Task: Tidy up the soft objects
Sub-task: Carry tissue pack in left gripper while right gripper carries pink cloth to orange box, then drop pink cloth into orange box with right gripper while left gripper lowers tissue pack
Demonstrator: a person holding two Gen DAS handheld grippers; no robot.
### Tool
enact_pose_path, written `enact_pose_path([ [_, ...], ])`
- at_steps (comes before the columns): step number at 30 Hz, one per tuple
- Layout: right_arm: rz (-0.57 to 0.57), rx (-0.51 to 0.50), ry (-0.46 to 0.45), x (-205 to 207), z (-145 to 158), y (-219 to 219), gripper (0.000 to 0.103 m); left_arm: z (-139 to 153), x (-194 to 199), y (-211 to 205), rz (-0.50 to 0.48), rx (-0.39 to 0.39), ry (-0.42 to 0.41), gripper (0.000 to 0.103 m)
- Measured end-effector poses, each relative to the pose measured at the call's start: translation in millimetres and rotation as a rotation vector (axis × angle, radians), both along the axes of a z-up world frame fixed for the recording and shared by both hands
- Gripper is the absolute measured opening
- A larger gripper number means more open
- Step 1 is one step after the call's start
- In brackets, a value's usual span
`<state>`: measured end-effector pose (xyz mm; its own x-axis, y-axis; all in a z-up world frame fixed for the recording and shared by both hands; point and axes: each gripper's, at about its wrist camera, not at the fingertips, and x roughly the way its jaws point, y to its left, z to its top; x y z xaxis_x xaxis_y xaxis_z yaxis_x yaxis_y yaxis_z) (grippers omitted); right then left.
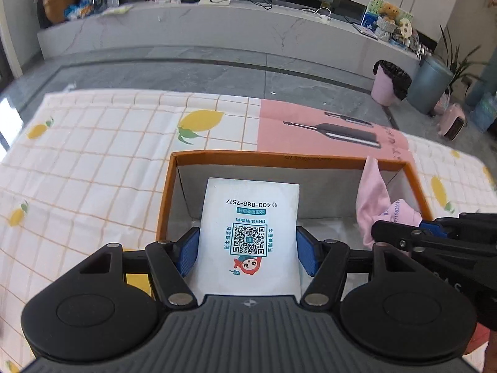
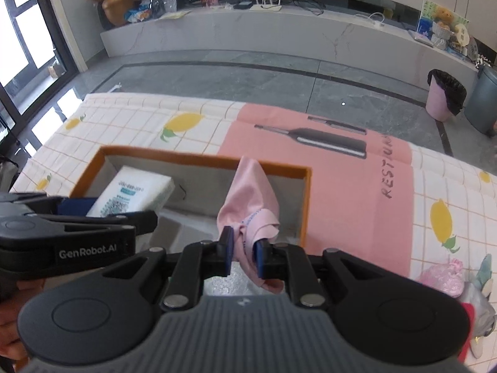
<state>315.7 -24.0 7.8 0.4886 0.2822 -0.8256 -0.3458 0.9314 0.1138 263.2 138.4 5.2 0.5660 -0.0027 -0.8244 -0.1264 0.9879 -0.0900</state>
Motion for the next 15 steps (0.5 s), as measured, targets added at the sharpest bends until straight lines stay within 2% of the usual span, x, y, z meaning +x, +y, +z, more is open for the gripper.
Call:
enact_pose_path([
  [5, 0.006, -0.023, -0.002, -2, -7, 5, 0.012, -3, -2, -10, -0.015, 0.075, -0.013, 0.082],
  [9, -0.006, -0.018, 0.005, 0, -7, 3, 0.012, -4, -5, -13, -0.03, 0.095, -0.029, 0.084],
  [15, -0.015, -0.015, 0.007, -1, -7, 2, 0.012, 5, -8, 2, 0.029, -0.01, -0.087, 0.091],
])
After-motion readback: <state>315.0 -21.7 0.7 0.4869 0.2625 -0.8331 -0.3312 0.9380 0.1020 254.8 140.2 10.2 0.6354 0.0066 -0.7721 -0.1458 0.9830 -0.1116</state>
